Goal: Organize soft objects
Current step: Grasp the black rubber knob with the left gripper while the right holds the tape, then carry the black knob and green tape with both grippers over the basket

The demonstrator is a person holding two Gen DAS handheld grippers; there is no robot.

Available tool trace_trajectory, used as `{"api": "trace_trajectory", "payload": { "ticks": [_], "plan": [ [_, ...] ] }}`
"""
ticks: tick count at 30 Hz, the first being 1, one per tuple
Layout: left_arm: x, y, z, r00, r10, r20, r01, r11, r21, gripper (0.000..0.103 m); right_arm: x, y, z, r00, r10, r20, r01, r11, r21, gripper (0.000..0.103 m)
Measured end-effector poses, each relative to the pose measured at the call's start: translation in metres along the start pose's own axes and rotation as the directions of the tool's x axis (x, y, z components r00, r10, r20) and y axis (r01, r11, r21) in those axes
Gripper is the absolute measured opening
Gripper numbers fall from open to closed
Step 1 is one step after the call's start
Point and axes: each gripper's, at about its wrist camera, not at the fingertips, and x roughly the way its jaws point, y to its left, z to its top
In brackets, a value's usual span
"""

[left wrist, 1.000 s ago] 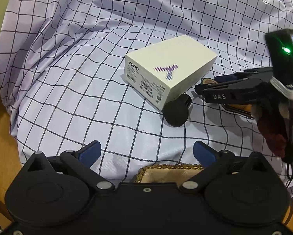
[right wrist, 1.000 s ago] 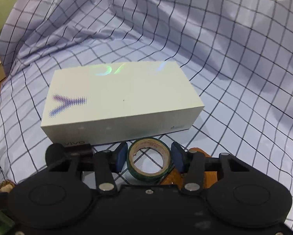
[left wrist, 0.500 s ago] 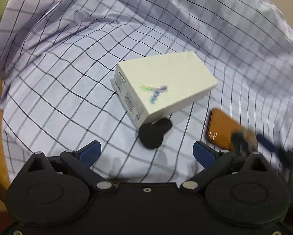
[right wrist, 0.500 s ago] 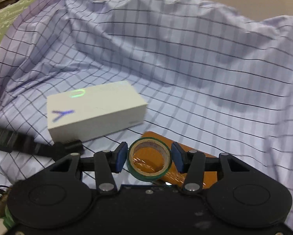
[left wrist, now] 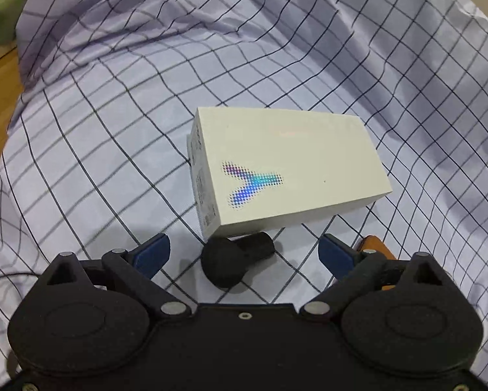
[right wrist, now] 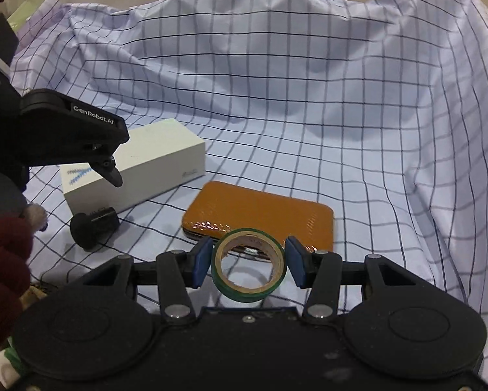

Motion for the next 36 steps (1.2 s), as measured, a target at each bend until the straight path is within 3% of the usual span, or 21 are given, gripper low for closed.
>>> {"api": "trace_trajectory", "payload": {
  "ticks": [9,13,19,26,36],
  "plan": [
    [0.012,-0.014,-0.006,0.998,0.064,0.021,-0.064,0.998,-0.009,0.092,-0.005,-0.010,-0.008,1.000,0.012,0.003,-0.012,0.999,0.047,0.048],
    [0.017,-0.011,-0.004,0.997,0.071,0.005,-0.070,0.997,-0.024,0.071,-0.006,-0.014,-0.009,1.000,0.021,0.006,-0.021,0.998,0.063,0.048],
    [0.024,-0.004,-0.004,0.997,0.076,-0.016,-0.076,0.997,-0.025,0.055,-0.006,-0.015,-0.009,0.999,0.036,0.006,-0.036,0.996,0.077,0.048],
    [0.019,0.001,-0.005,0.999,0.030,-0.038,-0.029,1.000,0.008,0.055,-0.008,-0.012,-0.010,0.999,0.048,-0.006,-0.047,0.995,0.086,0.048],
    [-0.007,0.002,-0.027,0.998,-0.037,-0.058,0.048,0.976,0.213,0.055,-0.018,-0.014,-0.012,0.999,0.021,-0.029,-0.017,0.992,0.127,0.048]
  ]
}}
